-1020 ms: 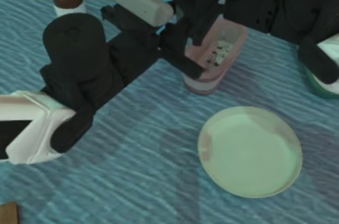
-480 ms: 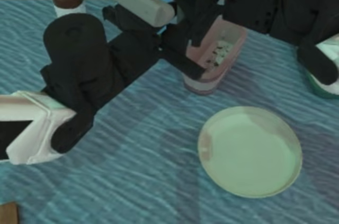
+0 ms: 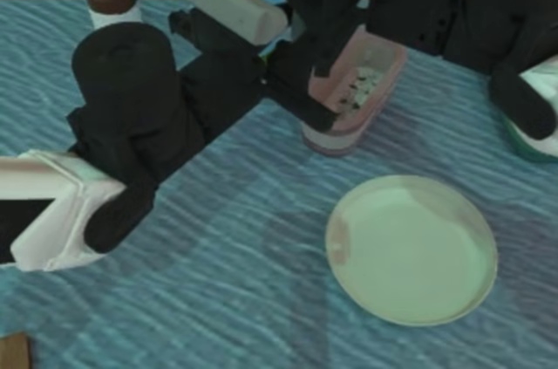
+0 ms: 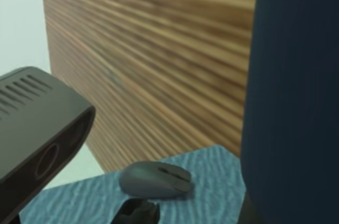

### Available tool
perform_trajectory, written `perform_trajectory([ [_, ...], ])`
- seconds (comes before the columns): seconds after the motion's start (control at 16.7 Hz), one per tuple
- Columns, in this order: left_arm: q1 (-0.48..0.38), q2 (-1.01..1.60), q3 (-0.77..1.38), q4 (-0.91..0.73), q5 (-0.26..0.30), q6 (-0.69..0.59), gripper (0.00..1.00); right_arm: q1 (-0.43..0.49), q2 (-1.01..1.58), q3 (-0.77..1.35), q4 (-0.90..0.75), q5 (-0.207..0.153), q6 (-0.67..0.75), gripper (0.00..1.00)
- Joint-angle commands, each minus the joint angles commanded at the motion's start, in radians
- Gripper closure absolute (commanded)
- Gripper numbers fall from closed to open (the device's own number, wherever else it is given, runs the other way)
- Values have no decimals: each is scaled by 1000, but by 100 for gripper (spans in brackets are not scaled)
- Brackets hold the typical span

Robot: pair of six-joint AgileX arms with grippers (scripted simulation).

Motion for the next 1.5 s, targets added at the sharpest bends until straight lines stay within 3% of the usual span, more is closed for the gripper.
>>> perform_trajectory([
  [0.42,0,0,0,0,0,0,2,0,0,0,0,0,0,100],
  [1.02,2,1,-7,-1,0,1,0,-3,-6,2,0,0,0,100],
  [1.5,63,-265,-241,-32,37,0,0,-113,-84,-85,13,-119,8,100],
])
